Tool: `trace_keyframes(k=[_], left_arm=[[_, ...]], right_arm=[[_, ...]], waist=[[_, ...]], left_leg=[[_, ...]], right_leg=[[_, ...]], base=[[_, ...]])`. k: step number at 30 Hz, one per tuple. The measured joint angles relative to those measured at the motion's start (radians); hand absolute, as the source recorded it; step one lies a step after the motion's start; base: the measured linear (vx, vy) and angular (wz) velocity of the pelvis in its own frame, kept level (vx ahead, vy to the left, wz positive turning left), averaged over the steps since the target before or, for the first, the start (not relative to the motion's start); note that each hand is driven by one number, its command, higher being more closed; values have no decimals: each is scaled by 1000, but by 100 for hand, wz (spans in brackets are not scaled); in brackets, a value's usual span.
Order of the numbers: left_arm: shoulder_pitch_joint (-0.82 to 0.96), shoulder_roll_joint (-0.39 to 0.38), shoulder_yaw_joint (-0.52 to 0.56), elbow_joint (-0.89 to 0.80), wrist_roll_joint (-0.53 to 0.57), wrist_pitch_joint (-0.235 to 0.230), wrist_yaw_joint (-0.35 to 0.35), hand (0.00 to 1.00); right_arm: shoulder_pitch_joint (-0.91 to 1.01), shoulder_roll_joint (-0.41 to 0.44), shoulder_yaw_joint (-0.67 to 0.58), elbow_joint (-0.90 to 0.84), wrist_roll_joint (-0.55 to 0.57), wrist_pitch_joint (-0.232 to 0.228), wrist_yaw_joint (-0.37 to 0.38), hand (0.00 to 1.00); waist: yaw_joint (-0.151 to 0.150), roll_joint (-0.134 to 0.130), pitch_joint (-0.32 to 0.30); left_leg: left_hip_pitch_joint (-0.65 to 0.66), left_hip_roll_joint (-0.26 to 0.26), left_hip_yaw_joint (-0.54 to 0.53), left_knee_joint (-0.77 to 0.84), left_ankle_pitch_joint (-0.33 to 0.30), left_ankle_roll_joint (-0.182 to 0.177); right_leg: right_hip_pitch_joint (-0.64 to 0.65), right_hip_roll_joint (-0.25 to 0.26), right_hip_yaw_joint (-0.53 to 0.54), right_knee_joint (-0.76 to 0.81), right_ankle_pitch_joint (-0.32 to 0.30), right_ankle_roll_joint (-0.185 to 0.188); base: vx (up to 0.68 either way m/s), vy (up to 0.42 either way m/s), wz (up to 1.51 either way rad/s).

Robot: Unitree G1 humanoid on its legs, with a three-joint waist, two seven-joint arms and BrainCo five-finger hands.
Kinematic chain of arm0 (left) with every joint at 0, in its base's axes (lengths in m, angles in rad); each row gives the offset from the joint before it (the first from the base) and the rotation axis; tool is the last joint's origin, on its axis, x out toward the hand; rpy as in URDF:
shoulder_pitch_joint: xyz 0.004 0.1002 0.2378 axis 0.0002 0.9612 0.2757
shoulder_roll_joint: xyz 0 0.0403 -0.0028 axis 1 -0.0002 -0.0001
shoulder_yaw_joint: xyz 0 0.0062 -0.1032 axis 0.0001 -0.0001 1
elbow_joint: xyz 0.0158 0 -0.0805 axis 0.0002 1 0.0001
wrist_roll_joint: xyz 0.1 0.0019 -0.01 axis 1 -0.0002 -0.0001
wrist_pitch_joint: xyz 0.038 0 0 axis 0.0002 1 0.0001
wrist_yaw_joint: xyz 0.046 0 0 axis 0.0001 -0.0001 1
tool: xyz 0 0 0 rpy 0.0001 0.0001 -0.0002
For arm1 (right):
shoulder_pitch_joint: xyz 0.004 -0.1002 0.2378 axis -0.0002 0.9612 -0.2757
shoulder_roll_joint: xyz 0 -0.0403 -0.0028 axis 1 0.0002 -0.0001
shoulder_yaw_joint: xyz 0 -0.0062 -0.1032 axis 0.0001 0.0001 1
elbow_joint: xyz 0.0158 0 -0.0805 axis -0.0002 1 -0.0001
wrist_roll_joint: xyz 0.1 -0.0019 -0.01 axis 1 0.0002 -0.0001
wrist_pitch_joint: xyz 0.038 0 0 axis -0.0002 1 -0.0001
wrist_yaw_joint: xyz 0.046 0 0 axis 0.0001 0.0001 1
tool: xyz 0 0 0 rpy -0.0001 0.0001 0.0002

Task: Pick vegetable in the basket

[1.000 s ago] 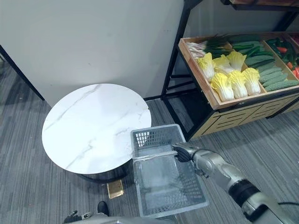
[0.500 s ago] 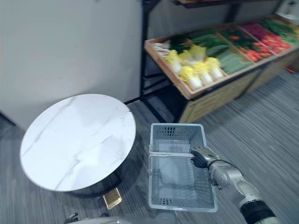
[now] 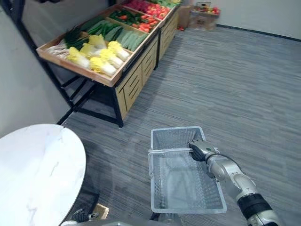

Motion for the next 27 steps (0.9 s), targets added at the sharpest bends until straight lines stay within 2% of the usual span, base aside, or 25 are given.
trace_keyframes(k=[1, 2, 3, 4, 5, 6, 7, 8, 9, 10, 11, 12, 15, 17, 19, 22, 25, 27], left_arm=[[0, 1, 0, -1, 0, 0, 0, 0], [-6, 2, 1, -1, 0, -1, 1, 0], [-2, 5, 5, -1, -1, -1, 2, 0], [7, 8, 10, -1, -1, -2, 3, 0], [11, 6, 18, 0, -3, -5, 8, 0], [13, -2, 21, 0, -3, -8, 12, 0], [20, -8, 23, 0, -8, -16, 18, 0], [38, -13, 30, -4, -11, -25, 20, 0], [46, -17, 32, -11, -12, -26, 20, 0], [57, -26, 42, -30, -21, -29, 21, 0], [58, -28, 42, -40, -21, -35, 21, 0], [58, -32, 42, -45, -21, -38, 21, 0], [58, -39, 52, -66, -21, -44, 19, 0], [60, -49, 60, -70, -20, -45, 19, 0], [60, -58, 58, -71, -18, -45, 19, 0], [60, -72, 56, -70, -17, -43, 18, 0], [50, -53, 34, -74, -8, -43, 16, 0], [50, -43, 23, -75, -6, -43, 17, 0]], right_arm=[[10, 0, 0, -11, 0, -3, -7, 100], [25, 0, 0, -35, 0, -7, -16, 100], [31, -1, 0, -50, 0, -15, -18, 100], [30, -1, 0, -50, 0, -20, -20, 100], [26, -8, -1, -54, 2, -20, -26, 100], [27, -14, -1, -54, 2, -20, -33, 100], [27, -12, 2, -49, 3, -19, -40, 100], [26, -13, 3, -48, 3, -20, -41, 100], [26, -13, 3, -47, 4, -20, -41, 100], [26, -12, 2, -43, 5, -19, -41, 100], [26, -13, -1, -42, 6, -17, -41, 100], [26, -14, -1, -37, 7, -15, -41, 100], [26, -17, -1, -24, 17, -2, -41, 100], [27, -34, 0, -23, 26, -3, -41, 100], [27, -38, -1, -12, 30, -3, -41, 100], [43, -38, -11, 12, 43, -3, -41, 100], [83, -14, -49, 23, 44, -5, -41, 100], [104, 14, -66, 40, 44, -5, -41, 100]], waist=[[-2, -8, 4], [-13, -3, 11], [-22, -17, 27], [-22, -16, 29], [-23, -7, 38], [-23, -2, 41], [-16, 2, 43], [-6, 2, 43], [0, 2, 43], [10, 2, 46], [11, 7, 60], [11, 15, 73], [14, 28, 89], [24, 36, 89], [32, 48, 83], [30, 71, 69], [29, 56, 62], [32, 40, 59]], left_leg=[[-6, 27, -1, 48, 2, 3], [-13, 85, -9, 158, 22, 16], [-20, 129, -31, 253, 61, 23], [-25, 138, -57, 293, 76, 21], [-59, 131, -168, 364, 54, -9], [-76, 114, -239, 389, 35, -23], [-106, 47, -376, 400, -14, -54], [-134, -28, -495, 374, -70, -65], [-142, -63, -540, 348, -93, -64], [-158, -124, -617, 269, -123, -53], [-173, -159, -685, 191, -142, -57], [-181, -172, -731, 132, -145, -58], [-210, -187, -856, -28, -141, -63], [-222, -190, -894, -73, -131, -65], [-220, -191, -888, -94, -114, -54], [-198, -219, -891, -150, -37, -35], [-162, -269, -887, -189, -37, -23], [-151, -308, -878, -197, -49, -3]], right_leg=[[5, 10, 5, -12, -5, -7], [23, 28, 13, -41, -5, -8], [39, 36, 43, -57, -5, -8], [46, 36, 63, -58, -5, -9], [47, 35, 113, -55, 6, -6], [46, 37, 139, -53, 8, -3], [38, 40, 198, -54, 11, 2], [24, 48, 255, -64, 15, 9], [23, 57, 283, -80, 16, 10], [17, 71, 320, -102, 18, 13], [13, 87, 343, -107, 25, 25], [13, 101, 354, -105, 35, 40], [8, 135, 409, -103, 37, 42], [11, 143, 445, -102, 38, 41], [17, 147, 477, -100, 39, 40], [25, 144, 497, -85, 44, 32], [36, 100, 504, -76, 37, 38], [27, 57, 516, -40, 18, 64]], base=[[-63, -156, -41], [-44, -153, -50], [12, -129, -58], [38, -102, -77], [59, -38, -76], [56, 5, -108], [47, 12, -133], [51, 11, -141], [71, 6, -150], [93, 7, -130], [114, 18, -126], [89, 24, -84], [107, 59, -68], [145, 124, -66], [176, 181, -57], [180, 263, -23], [149, 285, 4], [109, 244, 3]])
